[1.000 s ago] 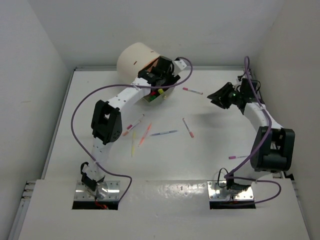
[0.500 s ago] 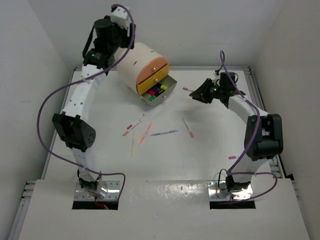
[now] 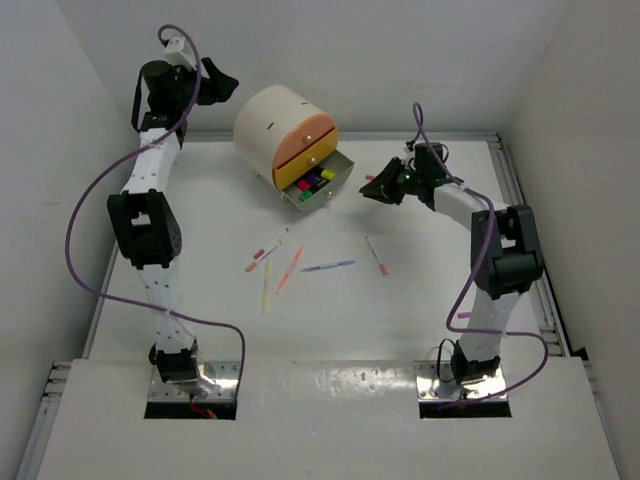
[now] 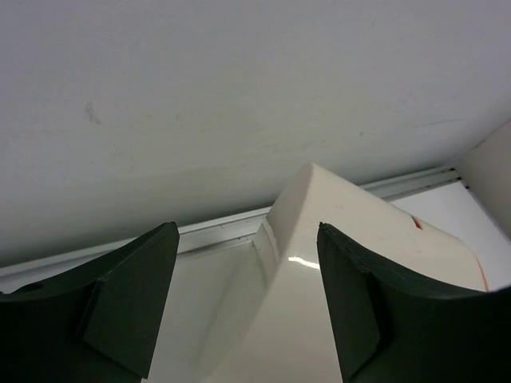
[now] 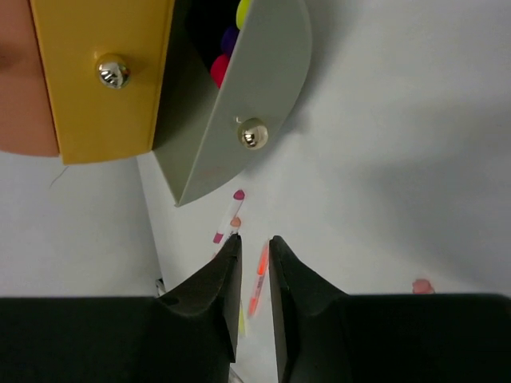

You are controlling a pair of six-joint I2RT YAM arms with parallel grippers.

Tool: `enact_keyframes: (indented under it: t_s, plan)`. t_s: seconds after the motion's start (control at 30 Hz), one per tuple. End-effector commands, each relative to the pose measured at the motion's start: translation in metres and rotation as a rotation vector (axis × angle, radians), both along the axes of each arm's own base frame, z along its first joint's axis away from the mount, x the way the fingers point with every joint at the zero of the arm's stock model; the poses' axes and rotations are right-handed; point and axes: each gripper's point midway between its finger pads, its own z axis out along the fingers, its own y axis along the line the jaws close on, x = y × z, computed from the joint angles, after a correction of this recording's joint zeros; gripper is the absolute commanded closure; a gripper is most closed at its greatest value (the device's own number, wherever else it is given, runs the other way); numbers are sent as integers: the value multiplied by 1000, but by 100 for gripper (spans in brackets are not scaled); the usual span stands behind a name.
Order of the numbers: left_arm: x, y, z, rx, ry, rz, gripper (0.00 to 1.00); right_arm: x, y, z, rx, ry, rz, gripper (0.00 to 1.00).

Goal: Sort the stationery into containers
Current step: Close the drawer in the storage box.

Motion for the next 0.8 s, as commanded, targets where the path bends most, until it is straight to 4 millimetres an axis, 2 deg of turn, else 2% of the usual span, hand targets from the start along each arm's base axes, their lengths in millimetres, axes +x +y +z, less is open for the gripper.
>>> enact_keyframes:
  t_s: [0.0,0.07,0.2,0.4,0.77]
  plan:
    - [-4,-14,46,-86,-142,-168,24,18,12,14,24,-59,2,81]
    - [-6,-14,47,-125,-149,-217,24,18,19,11,20,-60,14,83]
    - [-5,-15,20,-159,-95,-254,27,23,27,-5,7,-48,13,88]
    - [-9,-24,2,-195,-48,-339,29,36,39,-18,4,-53,25,89]
    - [-6,-27,-23,-212,5,-351,29,58,68,-24,33,-80,33,89]
